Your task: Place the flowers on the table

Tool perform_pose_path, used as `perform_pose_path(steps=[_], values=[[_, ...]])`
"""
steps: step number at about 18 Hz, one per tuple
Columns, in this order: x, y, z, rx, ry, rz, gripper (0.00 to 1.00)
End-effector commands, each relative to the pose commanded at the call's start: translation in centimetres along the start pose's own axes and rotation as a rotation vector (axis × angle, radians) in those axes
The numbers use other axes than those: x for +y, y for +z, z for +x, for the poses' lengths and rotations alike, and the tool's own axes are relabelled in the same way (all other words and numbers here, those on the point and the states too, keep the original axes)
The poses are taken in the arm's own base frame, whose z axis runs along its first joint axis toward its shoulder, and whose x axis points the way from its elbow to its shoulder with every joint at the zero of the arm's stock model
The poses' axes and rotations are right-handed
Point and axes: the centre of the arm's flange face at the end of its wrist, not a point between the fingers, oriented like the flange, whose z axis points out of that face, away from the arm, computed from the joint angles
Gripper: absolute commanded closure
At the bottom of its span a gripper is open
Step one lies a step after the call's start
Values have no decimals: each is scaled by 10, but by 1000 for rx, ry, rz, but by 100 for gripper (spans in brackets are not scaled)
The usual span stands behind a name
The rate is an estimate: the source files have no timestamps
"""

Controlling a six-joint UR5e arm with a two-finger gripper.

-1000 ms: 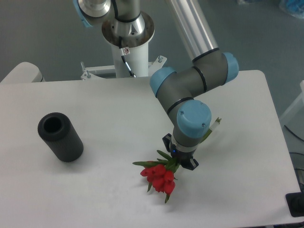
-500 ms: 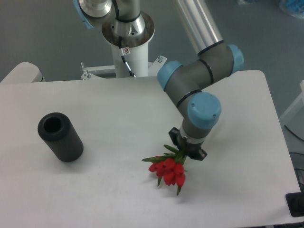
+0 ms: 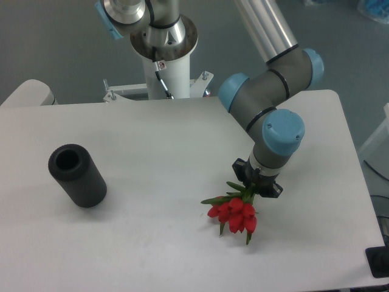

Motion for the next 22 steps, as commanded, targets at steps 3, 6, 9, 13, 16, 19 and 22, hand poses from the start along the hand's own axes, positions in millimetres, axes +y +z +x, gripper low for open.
perform_pose_path(steps=[3, 6, 9, 13, 16, 19, 22], values=[[-5, 1, 6, -3, 9, -1, 0], [-6, -2, 7, -7, 13, 1, 0], [-8, -7, 3, -20, 15, 6, 0], [-10, -15, -5, -43, 22, 18, 0], [-11, -15, -7, -49, 140, 11, 0], [-11, -17, -8, -53, 210, 8, 0], [-26, -22, -12, -66, 230, 8, 0]])
